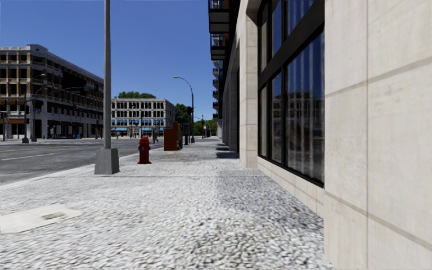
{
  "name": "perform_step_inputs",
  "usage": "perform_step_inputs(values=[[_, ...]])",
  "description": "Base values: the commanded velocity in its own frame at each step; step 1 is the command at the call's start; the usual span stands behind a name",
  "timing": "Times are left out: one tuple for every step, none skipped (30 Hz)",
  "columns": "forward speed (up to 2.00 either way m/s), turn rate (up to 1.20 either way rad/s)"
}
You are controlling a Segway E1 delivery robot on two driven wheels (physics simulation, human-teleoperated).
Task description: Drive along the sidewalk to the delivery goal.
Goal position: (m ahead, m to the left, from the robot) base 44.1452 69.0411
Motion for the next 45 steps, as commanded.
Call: perform_step_inputs(values=[[2.0, 0.0], [2.0, 0.0], [2.0, 0.0], [2.0, 0.0], [2.0, 0.0], [2.0, 0.0], [2.0, 0.0], [2.0, 0.0], [2.0, 0.0], [2.0, 0.0], [2.0, 0.0], [2.0, 0.0], [2.0, 0.0], [2.0, 0.0], [2.0, 0.0], [2.0, 0.0], [2.0, 0.0], [2.0, 0.0], [2.0, 0.0], [2.0, 0.0], [2.0, 0.0], [2.0, 0.0], [2.0, 0.0], [2.0, 0.0], [2.0, 0.0], [2.0, 0.0], [2.0, 0.0], [2.0, 0.0], [2.0, 0.0], [2.0, 0.0], [2.0, 0.0], [2.0, 0.0], [2.0, 0.0], [2.0, 0.0], [2.0, 0.0], [2.0, 0.0], [2.0, 0.0], [2.0, 0.0], [2.0, 0.08], [2.0, 0.11], [2.0, 0.12], [2.0, 0.12], [2.0, 0.12], [2.0, 0.12], [2.0, 0.17]])
